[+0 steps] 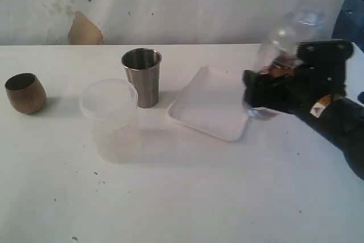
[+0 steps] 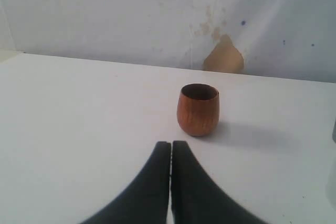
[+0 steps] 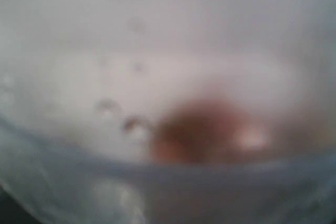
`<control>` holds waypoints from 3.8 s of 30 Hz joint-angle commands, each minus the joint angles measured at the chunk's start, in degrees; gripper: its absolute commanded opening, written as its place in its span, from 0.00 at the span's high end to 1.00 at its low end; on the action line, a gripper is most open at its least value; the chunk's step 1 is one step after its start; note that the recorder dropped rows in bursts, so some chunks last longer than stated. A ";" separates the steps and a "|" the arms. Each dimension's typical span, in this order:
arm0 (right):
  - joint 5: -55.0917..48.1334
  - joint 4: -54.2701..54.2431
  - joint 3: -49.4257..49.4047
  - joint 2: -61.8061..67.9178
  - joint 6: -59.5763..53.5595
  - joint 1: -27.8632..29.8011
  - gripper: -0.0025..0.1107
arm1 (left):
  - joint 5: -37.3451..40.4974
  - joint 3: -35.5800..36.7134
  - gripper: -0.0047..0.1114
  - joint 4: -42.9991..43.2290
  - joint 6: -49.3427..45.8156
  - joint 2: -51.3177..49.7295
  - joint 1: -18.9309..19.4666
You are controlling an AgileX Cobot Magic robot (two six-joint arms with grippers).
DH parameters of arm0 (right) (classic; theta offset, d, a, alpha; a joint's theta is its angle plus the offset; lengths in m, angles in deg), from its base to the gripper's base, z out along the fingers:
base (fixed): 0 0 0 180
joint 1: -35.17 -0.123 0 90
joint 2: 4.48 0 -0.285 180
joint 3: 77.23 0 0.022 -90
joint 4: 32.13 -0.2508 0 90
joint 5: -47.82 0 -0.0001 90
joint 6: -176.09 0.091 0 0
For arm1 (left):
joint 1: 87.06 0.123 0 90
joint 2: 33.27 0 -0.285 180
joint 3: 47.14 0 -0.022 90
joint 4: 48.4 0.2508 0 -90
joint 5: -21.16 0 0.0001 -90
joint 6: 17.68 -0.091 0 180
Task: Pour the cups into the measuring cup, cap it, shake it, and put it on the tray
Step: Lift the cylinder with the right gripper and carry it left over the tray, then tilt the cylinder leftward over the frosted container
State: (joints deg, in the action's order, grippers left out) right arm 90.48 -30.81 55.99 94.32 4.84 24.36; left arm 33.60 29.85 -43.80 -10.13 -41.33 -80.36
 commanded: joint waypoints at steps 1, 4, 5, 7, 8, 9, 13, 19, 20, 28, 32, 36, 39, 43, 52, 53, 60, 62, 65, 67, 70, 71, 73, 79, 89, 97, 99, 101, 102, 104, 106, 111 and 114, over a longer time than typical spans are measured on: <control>-3.19 -2.56 2.55 -3.55 -11.00 -5.57 0.98 | -0.75 0.22 0.95 0.20 0.03 0.27 0.03; -8.13 -17.88 6.30 -2.61 -19.20 -2.11 0.98 | -0.75 0.22 0.95 0.20 0.03 0.27 0.03; -13.14 -11.76 7.69 -3.07 -15.26 -1.20 0.98 | -0.75 0.22 0.95 0.20 0.03 0.27 0.03; -19.43 8.33 8.91 -4.95 -3.14 -2.71 0.98 | -0.75 0.22 0.95 0.20 0.03 0.27 0.03; -19.32 14.13 8.76 -6.01 0.65 -4.03 0.98 | -0.75 0.22 0.95 0.20 0.03 0.27 0.03; -18.56 16.65 8.68 -6.92 1.93 -5.32 0.98 | -0.75 0.22 0.95 0.20 0.03 0.27 0.03; -15.02 -3.12 10.77 -5.81 -7.71 -2.78 0.98 | -0.75 0.22 0.95 0.20 0.03 0.27 0.03; -21.36 16.53 11.24 -9.24 1.78 -6.72 0.98 | -0.75 0.22 0.95 0.20 0.03 0.27 0.03; -19.43 15.75 11.00 -9.48 -0.54 -7.00 0.98 | -0.75 0.22 0.95 0.20 0.03 0.27 0.03; -18.80 17.66 10.86 -9.29 5.87 -5.31 0.98 | -0.75 0.22 0.95 0.20 0.03 0.27 0.03; -14.16 -3.28 11.78 -7.32 -8.75 -5.44 0.98 | -0.75 0.22 0.95 0.20 0.03 0.27 0.03; -15.31 13.91 12.40 -8.17 -2.34 -9.75 0.98 | -0.75 0.22 0.95 0.20 0.03 0.27 0.03; -18.56 -12.26 17.08 -4.32 -18.36 -7.92 0.98 | -0.75 0.22 0.95 0.20 0.03 0.27 0.03; -16.34 -11.95 18.80 -2.29 -25.10 -12.57 0.98 | -0.75 0.22 0.95 0.20 0.03 0.27 0.03; -14.54 -22.76 20.43 0.61 -25.43 -13.01 0.98 | -0.75 0.22 0.95 0.20 0.03 0.27 0.03; -17.30 -20.08 20.89 0.59 -24.32 -12.89 0.98 | -0.75 0.22 0.95 0.20 0.03 0.27 0.03; -13.14 -25.46 21.02 0.55 -32.36 -16.28 0.98 | -0.75 0.22 0.95 0.20 0.03 0.27 0.03; -18.41 -21.50 21.90 0.43 -32.36 -16.46 0.98 | -0.75 0.22 0.95 0.20 0.03 0.27 0.03; -22.08 -12.21 22.31 0.76 -34.60 -19.54 0.98 | -0.75 0.22 0.95 0.20 0.03 0.27 0.03; -18.89 -13.59 22.31 1.65 -35.74 -19.83 0.98 | -0.75 0.22 0.95 0.20 0.03 0.27 0.03; -13.99 -14.82 22.53 3.68 -40.56 -19.83 0.98 | -0.75 0.22 0.95 0.20 0.03 0.27 0.03; -13.86 -14.82 23.22 4.61 -43.08 -19.83 0.98 | -0.75 0.22 0.95 0.20 0.03 0.27 0.03; -14.86 -15.08 24.94 6.48 -45.92 -19.83 0.98 | -0.75 0.22 0.95 0.20 0.03 0.27 0.03; -15.05 -22.01 28.74 10.05 -59.33 -19.83 0.98 | -0.75 0.22 0.95 0.20 0.03 0.27 0.03; -13.19 -26.69 29.49 11.10 -77.14 -19.83 0.98 | -0.75 0.22 0.95 0.20 0.03 0.27 0.03; -13.19 -34.80 29.49 13.14 -86.08 -19.83 0.98 | -0.75 0.22 0.95 0.20 0.03 0.27 0.03; -13.08 -35.08 29.49 13.07 -86.49 -19.83 0.98 | -0.75 0.22 0.95 0.20 0.03 0.27 0.03; -12.82 -35.05 29.49 13.07 -86.49 -19.83 0.98 | -0.75 0.22 0.95 0.20 0.03 0.27 0.03; -12.82 -35.05 29.49 13.07 -86.49 -19.83 0.98 | -0.75 0.22 0.95 0.20 0.03 0.27 0.03; -12.83 -35.05 29.49 13.07 -87.37 -19.83 0.98 | -0.75 0.22 0.95 0.20 0.03 0.27 0.03; -12.83 -35.20 29.49 13.07 -88.88 -19.83 0.98 | -0.75 0.22 0.95 0.20 0.03 0.27 0.03; -13.00 -46.10 31.33 13.07 -94.35 -19.83 0.98 | -0.75 0.22 0.95 0.20 0.03 0.27 0.03; -14.53 -51.65 33.67 13.16 -101.78 -19.83 0.98 | -0.75 0.22 0.95 0.20 0.03 0.27 0.03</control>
State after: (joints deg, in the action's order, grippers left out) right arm 73.03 -77.60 87.02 108.30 -90.09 4.25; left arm 33.49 29.85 -43.69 -10.13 -41.33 -80.26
